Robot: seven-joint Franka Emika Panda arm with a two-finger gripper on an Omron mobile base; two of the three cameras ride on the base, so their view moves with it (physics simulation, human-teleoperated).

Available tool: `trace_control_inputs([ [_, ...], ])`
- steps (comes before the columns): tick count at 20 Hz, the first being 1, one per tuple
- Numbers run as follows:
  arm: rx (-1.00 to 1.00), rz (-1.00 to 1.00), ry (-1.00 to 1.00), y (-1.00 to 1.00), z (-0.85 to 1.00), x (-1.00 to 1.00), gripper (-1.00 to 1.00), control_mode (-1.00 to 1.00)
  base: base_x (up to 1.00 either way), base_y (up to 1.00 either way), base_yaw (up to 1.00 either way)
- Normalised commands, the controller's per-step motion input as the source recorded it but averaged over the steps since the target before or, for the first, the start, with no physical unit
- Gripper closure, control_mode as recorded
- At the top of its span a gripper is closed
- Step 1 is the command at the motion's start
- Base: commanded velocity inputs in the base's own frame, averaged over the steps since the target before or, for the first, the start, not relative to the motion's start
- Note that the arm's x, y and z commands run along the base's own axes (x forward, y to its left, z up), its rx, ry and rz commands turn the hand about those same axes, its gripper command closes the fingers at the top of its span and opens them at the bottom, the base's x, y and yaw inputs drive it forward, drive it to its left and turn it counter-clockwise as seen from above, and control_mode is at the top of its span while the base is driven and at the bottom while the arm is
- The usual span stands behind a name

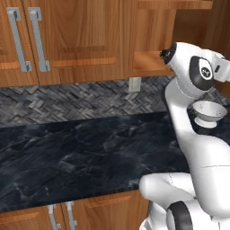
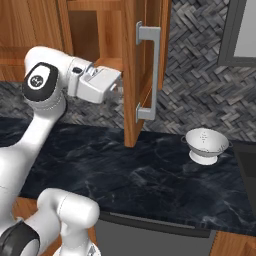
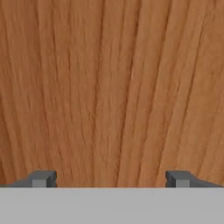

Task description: Open the cabinet. Pick the dish brush and place it next to the sink. Then close the cabinet.

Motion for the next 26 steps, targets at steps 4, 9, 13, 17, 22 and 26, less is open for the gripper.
trace_control_inputs([
  [4, -0.08, 0.27, 0.0, 0.8, -0.13, -0.46, -1.0, -1.0, 0.0, 0.0, 0.0],
  [9, -0.03, 0.32, 0.01, 0.72, -0.09, -0.24, -1.0, -1.0, 0.0, 0.0, 0.0],
  [13, 0.0, 0.37, 0.14, 0.24, 0.0, 0.0, -1.0, -1.0, 0.0, 0.0, 0.0],
  [17, 0.0, 0.4, 0.2, 0.01, 0.0, 0.0, -1.0, -1.0, 0.0, 0.0, 0.0],
  [22, 0.06, 0.33, 0.27, 0.0, 0.0, 0.01, -1.0, -1.0, 0.0, 0.0, 0.0],
  [26, 0.12, 0.19, 0.23, 0.0, 0.0, 0.23, -1.0, -1.0, 0.0, 0.0, 0.0],
])
